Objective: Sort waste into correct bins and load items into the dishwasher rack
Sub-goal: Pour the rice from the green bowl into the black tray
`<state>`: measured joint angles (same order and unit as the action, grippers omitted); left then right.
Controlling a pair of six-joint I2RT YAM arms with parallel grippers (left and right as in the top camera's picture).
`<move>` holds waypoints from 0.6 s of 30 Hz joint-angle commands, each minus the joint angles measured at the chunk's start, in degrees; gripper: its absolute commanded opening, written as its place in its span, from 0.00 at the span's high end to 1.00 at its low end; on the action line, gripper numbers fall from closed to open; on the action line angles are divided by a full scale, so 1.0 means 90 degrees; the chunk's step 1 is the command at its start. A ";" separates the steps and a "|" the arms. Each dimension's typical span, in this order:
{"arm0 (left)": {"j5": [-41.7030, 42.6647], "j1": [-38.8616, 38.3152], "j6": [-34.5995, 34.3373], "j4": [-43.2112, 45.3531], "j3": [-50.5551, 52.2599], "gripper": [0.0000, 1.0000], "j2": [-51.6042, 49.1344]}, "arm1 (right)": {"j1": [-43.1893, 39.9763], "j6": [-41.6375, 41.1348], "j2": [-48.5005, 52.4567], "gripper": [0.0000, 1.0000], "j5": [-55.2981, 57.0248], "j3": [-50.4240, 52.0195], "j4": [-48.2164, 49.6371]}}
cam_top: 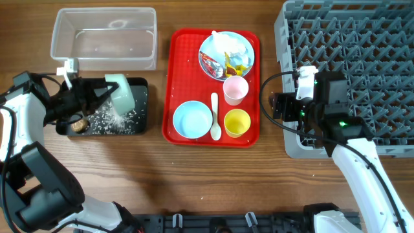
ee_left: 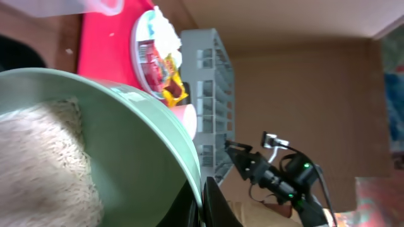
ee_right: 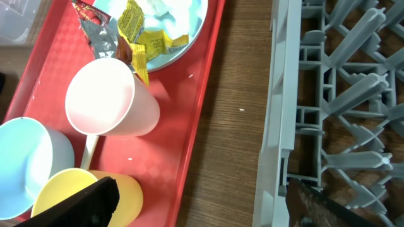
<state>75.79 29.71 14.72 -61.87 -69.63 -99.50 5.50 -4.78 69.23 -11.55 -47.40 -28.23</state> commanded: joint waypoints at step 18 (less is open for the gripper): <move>0.1617 0.0034 0.0153 -0.0029 0.0046 0.96 0.0126 | 0.0019 0.0083 0.0340 0.12 -0.0015 -0.0095 -0.0012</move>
<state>88.42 29.71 14.76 -61.93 -69.63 -99.50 5.50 -4.78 71.75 -11.55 -47.40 -28.27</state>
